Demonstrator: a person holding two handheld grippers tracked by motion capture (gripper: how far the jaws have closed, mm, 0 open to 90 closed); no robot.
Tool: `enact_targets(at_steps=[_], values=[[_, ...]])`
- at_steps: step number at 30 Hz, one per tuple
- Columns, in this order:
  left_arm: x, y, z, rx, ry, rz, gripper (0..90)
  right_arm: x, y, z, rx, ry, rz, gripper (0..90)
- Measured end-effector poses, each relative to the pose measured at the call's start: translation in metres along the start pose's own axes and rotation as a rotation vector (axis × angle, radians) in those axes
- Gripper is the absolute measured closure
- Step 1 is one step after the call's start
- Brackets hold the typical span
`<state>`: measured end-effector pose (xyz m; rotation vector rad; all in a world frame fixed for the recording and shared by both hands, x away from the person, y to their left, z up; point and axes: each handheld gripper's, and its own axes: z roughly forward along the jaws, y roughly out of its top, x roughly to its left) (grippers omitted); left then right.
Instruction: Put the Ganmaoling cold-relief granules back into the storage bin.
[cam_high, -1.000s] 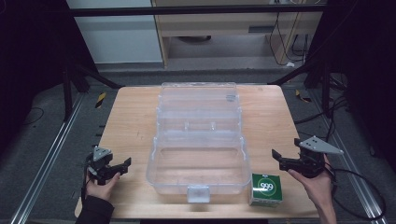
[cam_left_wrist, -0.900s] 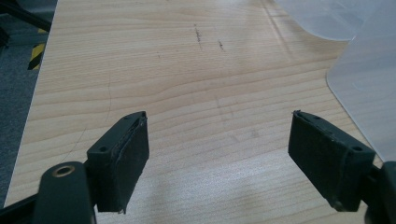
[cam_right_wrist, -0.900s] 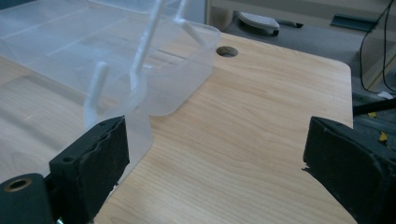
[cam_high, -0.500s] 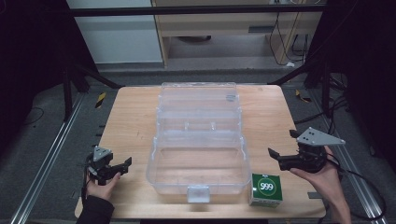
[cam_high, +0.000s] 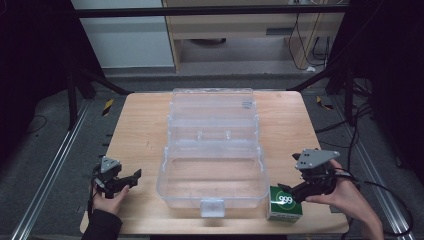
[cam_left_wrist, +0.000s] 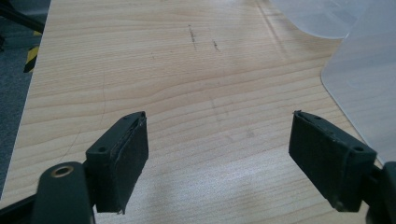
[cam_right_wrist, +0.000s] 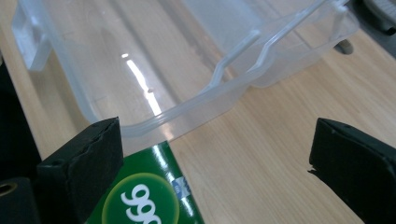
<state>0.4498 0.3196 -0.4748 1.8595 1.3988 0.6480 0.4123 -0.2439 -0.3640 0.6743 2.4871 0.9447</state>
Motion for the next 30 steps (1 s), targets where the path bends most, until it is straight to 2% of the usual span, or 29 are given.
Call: enact_targets(at_steps=[5, 14, 16, 19, 26, 27, 30], values=[[0.000, 0.000, 0.001, 0.003, -0.001, -0.001, 19.3, 0.004, 0.000, 0.002, 0.063, 0.041, -0.028, 2.9], [0.000, 0.000, 0.001, 0.008, -0.001, 0.002, 19.4, 0.012, 0.000, 0.008, 0.142, 0.110, -0.093, 2.9], [0.000, 0.000, 0.001, 0.009, -0.001, 0.005, 19.4, 0.015, 0.000, 0.010, 0.175, 0.133, -0.127, 2.4], [0.000, 0.000, 0.001, 0.010, -0.001, 0.006, 19.4, 0.016, -0.001, 0.012, 0.179, 0.132, -0.141, 2.0], [-0.001, 0.000, 0.002, 0.013, -0.002, 0.013, 19.5, 0.018, -0.003, 0.018, 0.232, 0.161, -0.173, 1.3], [-0.001, 0.000, 0.002, 0.012, -0.003, 0.012, 19.5, 0.019, -0.005, 0.021, 0.255, 0.182, -0.181, 1.3], [-0.001, 0.000, 0.003, 0.017, -0.002, 0.017, 19.5, 0.021, -0.007, 0.025, 0.286, 0.194, -0.193, 1.3]])
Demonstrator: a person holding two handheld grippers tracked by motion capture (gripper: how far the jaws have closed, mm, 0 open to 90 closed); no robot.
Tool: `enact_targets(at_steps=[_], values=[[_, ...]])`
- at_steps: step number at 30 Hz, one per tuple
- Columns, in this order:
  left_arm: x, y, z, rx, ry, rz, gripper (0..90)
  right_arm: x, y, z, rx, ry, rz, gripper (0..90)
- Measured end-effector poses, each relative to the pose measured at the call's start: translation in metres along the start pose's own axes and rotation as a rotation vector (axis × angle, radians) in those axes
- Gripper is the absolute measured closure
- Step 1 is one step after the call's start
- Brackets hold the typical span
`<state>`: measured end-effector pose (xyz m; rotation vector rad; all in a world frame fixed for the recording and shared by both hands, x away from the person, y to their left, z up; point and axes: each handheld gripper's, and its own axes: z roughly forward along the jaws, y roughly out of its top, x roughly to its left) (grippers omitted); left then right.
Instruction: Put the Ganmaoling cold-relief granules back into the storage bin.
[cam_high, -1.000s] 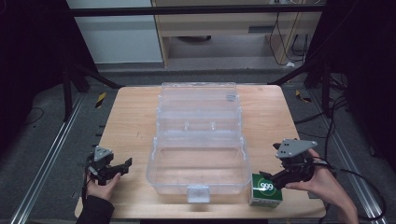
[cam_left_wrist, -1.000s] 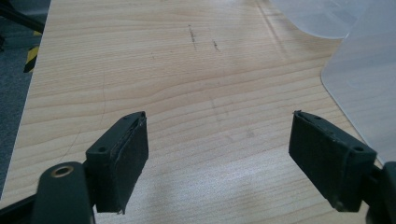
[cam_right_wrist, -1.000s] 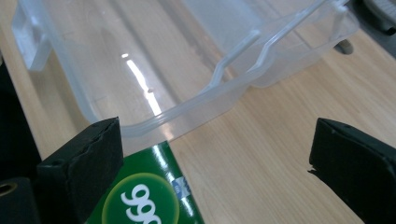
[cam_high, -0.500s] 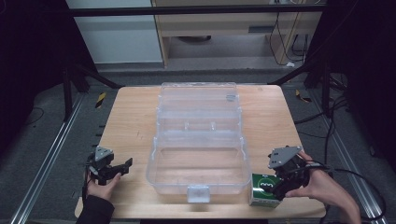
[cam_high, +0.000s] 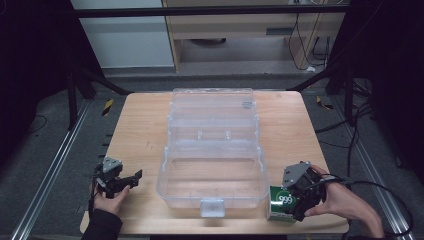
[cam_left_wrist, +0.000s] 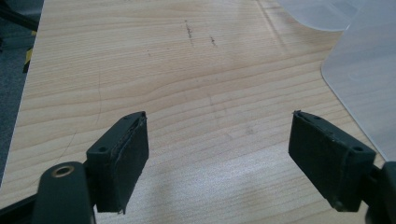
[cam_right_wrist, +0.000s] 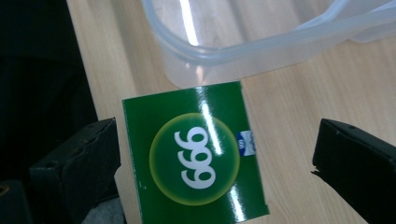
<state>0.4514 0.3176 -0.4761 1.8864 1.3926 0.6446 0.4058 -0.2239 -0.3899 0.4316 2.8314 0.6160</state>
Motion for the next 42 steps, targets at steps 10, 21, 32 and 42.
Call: enact_targets(at_steps=[10, 21, 32, 42], values=[[0.001, 0.000, 0.000, -0.002, 0.004, 0.000, 19.5, 0.002, 0.002, 0.014, 0.064, 0.039, -0.041, 0.9], [0.000, 0.000, -0.001, -0.001, 0.009, 0.006, 19.4, 0.003, -0.003, 0.033, 0.125, 0.057, -0.052, 0.8], [0.000, 0.000, -0.001, -0.002, 0.012, 0.007, 19.4, 0.004, -0.003, 0.050, 0.165, 0.093, -0.075, 5.2], [0.001, 0.000, -0.001, -0.001, 0.014, 0.007, 19.5, 0.002, -0.007, 0.058, 0.156, 0.113, -0.058, 13.0]])
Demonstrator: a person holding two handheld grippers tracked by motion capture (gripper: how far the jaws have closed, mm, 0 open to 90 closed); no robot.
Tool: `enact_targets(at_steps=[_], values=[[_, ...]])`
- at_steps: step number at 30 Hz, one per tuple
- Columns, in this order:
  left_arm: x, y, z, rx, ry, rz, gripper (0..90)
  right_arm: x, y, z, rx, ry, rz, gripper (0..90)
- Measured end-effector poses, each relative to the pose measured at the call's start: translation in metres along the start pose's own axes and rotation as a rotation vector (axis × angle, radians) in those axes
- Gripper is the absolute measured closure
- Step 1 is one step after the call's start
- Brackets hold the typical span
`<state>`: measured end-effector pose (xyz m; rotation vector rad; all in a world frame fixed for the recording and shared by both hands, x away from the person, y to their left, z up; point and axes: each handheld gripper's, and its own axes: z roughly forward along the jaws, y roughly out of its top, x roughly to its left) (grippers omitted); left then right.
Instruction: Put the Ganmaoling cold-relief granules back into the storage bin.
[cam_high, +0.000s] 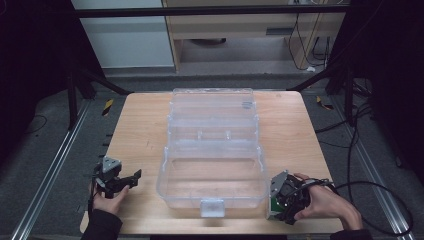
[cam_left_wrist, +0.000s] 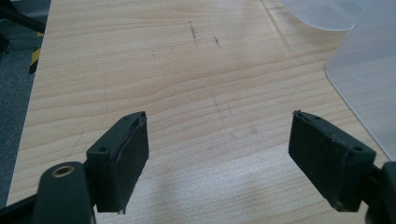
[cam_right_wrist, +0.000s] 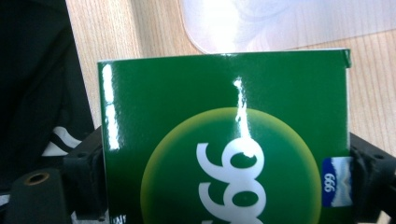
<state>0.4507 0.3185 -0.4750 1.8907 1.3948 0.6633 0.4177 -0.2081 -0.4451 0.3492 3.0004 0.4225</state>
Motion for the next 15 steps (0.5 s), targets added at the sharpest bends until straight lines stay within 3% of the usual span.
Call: enact_targets(at_steps=[11, 15], values=[[0.000, 0.000, 0.001, 0.005, 0.001, 0.001, 19.7, -0.001, -0.007, -0.010, -0.035, 0.012, 0.028, 16.0], [0.000, 0.000, 0.001, 0.006, 0.002, 0.001, 19.9, -0.002, -0.009, -0.022, -0.066, -0.011, 0.049, 15.9]])
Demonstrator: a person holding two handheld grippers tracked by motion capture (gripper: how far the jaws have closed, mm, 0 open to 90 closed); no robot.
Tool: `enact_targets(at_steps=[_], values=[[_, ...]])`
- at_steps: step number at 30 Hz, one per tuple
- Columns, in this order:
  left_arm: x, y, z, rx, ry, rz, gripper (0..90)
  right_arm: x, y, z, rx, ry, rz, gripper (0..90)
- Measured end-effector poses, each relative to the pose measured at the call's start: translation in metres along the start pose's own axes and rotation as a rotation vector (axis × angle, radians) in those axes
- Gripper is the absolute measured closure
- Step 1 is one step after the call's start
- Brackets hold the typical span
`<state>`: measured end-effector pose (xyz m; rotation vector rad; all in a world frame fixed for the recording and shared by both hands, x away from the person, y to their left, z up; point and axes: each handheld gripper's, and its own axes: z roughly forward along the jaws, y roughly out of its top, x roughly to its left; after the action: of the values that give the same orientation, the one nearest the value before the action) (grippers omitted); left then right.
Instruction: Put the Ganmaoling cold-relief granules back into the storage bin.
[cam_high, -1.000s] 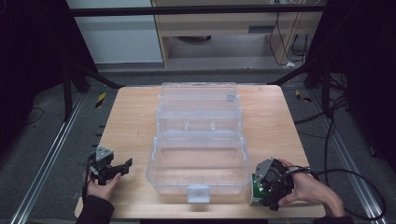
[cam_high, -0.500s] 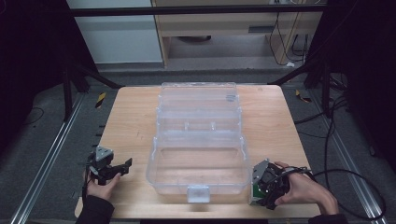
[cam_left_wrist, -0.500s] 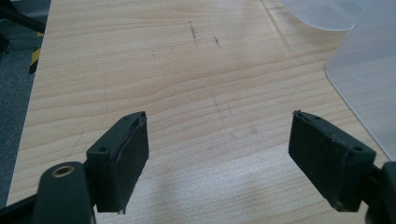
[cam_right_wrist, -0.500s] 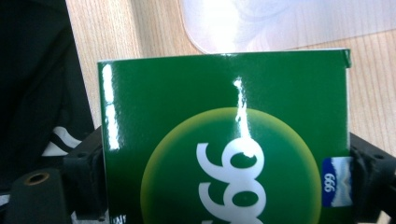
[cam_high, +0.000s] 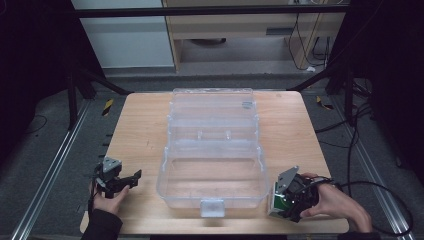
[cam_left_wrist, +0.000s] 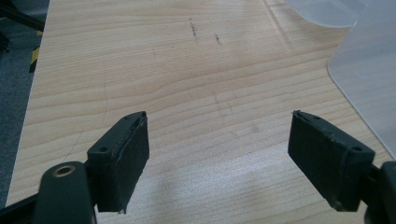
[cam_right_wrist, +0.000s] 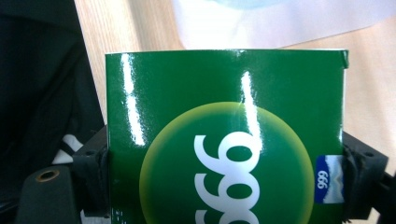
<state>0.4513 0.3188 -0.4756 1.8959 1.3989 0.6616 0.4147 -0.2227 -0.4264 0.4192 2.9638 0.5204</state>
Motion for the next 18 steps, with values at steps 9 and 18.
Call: enact_targets(at_steps=[9, 18], values=[[0.000, 0.000, 0.000, 0.001, -0.001, -0.001, 20.0, 0.004, 0.004, -0.038, -0.059, -0.031, 0.004, 15.9], [0.000, 0.000, 0.000, 0.001, -0.001, -0.001, 20.1, 0.002, 0.018, -0.070, -0.093, -0.058, 0.010, 15.9]])
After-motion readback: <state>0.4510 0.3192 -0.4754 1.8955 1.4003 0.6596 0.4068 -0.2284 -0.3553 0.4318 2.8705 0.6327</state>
